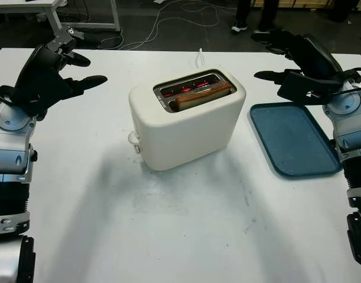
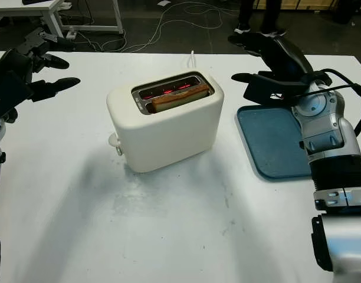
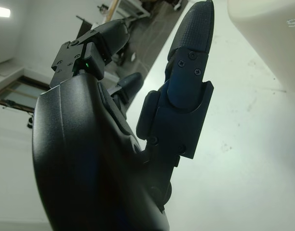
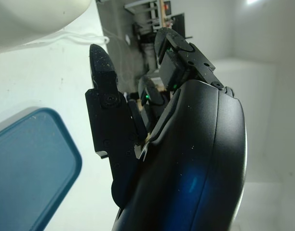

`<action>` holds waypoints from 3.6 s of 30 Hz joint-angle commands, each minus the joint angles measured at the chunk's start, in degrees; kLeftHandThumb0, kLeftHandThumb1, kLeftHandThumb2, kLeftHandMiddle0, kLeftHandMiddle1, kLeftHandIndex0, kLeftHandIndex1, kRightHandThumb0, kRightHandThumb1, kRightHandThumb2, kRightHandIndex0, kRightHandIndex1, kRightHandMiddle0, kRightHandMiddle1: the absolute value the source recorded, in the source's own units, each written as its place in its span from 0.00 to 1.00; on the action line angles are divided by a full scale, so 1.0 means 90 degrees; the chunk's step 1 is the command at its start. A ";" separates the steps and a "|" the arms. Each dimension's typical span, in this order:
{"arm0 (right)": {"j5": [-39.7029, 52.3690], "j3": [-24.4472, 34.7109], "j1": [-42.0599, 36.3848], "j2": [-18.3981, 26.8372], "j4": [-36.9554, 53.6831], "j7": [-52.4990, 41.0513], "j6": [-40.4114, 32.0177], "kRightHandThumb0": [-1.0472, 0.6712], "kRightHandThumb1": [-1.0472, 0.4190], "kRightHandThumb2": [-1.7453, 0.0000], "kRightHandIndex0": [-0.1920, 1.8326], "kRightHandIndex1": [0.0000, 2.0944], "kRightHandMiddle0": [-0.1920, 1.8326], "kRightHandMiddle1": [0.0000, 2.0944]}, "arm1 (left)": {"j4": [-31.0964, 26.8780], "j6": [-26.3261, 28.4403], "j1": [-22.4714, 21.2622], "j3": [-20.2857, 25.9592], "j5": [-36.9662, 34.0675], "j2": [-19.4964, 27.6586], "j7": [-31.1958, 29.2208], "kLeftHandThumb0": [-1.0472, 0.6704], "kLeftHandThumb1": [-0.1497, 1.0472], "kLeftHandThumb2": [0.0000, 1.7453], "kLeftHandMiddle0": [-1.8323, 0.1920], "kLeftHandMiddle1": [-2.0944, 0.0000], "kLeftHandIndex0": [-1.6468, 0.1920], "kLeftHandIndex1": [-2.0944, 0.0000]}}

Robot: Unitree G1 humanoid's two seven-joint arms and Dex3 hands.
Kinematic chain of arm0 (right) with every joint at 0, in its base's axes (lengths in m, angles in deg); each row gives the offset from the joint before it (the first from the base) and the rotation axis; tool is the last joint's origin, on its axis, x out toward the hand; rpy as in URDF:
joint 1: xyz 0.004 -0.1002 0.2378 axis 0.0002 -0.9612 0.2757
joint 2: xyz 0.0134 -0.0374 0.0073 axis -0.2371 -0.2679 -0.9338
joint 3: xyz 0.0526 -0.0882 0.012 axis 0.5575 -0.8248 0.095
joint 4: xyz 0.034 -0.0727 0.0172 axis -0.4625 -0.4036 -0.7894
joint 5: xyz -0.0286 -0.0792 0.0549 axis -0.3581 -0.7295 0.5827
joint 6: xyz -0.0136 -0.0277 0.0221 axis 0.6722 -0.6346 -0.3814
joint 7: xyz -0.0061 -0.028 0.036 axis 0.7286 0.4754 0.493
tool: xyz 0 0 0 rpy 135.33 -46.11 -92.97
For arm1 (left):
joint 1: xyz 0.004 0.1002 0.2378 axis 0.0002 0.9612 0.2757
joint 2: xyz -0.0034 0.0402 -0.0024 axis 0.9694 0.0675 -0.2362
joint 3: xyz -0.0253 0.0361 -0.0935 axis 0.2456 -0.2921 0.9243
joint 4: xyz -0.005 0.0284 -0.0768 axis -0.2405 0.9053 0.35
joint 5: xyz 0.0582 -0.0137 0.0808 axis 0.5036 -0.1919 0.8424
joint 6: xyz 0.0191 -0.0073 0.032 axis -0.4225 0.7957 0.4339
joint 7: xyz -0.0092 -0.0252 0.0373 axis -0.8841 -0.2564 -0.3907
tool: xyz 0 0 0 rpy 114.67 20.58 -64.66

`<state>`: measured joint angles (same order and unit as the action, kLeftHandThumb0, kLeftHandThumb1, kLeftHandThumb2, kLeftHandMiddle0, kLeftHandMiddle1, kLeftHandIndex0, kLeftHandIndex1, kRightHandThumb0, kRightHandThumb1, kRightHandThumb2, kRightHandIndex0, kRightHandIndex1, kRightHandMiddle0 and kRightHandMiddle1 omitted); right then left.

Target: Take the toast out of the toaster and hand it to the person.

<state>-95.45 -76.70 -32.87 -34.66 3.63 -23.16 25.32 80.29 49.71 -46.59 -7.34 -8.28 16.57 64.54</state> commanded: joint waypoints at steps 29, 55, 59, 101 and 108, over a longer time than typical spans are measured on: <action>0.0075 -0.0011 -0.0014 -0.0061 -0.0023 -0.0008 0.0094 0.38 0.09 0.92 0.34 0.00 0.32 0.00 | 0.0029 -0.0106 0.0010 0.0022 0.0036 0.0091 0.0027 0.15 0.89 0.01 0.90 0.41 0.86 0.50; 0.0084 0.0056 -0.0015 -0.0096 0.0103 0.0005 -0.0040 0.41 0.09 0.93 0.33 0.00 0.32 0.00 | 0.0209 -0.0177 -0.0026 -0.0003 0.0101 0.0120 0.0017 0.16 0.89 0.00 0.91 0.40 0.85 0.51; 0.0107 0.0072 -0.0029 -0.0096 0.0020 0.0027 0.0009 0.41 0.09 0.93 0.33 0.00 0.32 0.00 | 0.0208 -0.0172 -0.0014 0.0013 0.0079 0.0081 0.0034 0.17 0.88 0.00 0.91 0.40 0.85 0.51; 0.0082 0.0092 -0.0128 -0.0088 0.0214 0.0017 -0.0266 0.41 0.09 0.94 0.33 0.01 0.32 0.00 | 0.0221 -0.0190 0.0014 0.0036 0.0020 -0.0009 0.0167 0.16 0.88 0.00 0.91 0.40 0.87 0.49; 0.0121 0.0072 -0.0070 -0.0155 0.0303 -0.0056 -0.0426 0.44 0.09 0.94 0.32 0.00 0.31 0.00 | 0.0156 -0.0142 -0.0015 0.0004 0.0048 0.0015 0.0146 0.16 0.88 0.00 0.91 0.40 0.86 0.49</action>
<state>-94.89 -76.16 -34.01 -35.51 5.72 -23.59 21.75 81.95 48.80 -46.58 -7.09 -8.13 16.42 65.56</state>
